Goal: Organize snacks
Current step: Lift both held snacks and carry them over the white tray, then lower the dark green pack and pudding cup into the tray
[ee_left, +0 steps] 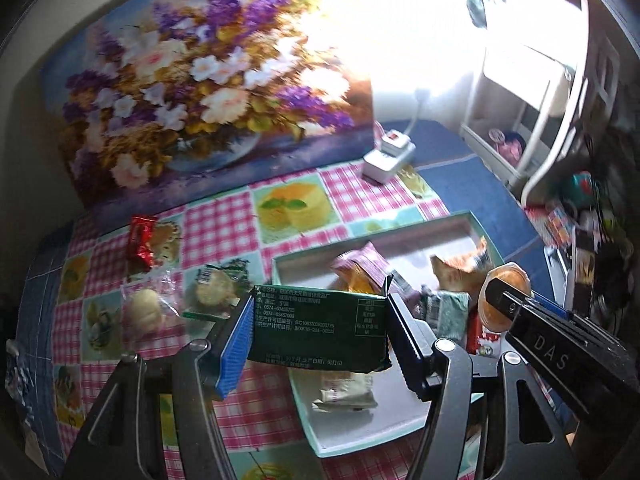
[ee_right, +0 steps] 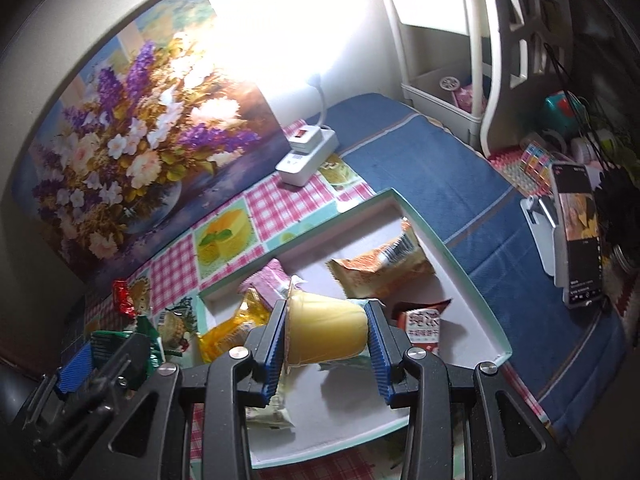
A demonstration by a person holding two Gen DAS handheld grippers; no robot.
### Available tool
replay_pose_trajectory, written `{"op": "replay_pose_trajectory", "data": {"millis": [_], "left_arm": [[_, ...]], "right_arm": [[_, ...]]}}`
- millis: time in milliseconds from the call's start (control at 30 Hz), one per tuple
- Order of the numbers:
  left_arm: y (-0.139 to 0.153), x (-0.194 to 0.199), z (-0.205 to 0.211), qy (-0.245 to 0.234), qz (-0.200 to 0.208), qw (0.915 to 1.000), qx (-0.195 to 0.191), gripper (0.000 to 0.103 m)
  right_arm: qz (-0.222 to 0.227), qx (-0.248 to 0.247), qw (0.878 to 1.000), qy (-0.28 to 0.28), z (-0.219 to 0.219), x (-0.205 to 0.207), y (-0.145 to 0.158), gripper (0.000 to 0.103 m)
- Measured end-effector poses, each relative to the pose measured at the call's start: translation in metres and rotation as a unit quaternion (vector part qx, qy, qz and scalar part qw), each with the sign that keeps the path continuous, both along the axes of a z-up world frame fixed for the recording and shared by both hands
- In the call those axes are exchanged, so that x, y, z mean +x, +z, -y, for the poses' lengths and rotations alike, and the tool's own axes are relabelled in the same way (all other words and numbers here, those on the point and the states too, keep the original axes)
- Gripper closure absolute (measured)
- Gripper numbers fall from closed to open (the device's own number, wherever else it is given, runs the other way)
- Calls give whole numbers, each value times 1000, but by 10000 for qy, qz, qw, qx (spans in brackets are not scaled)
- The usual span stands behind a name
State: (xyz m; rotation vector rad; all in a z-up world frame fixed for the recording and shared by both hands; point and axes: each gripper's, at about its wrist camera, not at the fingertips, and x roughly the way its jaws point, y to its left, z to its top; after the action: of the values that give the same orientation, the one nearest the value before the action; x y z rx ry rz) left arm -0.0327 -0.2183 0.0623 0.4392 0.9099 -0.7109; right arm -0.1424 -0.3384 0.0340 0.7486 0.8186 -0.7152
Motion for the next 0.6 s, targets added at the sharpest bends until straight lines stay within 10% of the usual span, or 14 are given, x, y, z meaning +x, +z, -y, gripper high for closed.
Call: {"op": "replay_pose_trajectory", "data": {"millis": [600], "left_arm": [[-68, 0, 23, -158, -892, 9938, 648, 37]], "right_arm": [[-912, 537, 9943, 108, 5, 0, -60, 62]]}}
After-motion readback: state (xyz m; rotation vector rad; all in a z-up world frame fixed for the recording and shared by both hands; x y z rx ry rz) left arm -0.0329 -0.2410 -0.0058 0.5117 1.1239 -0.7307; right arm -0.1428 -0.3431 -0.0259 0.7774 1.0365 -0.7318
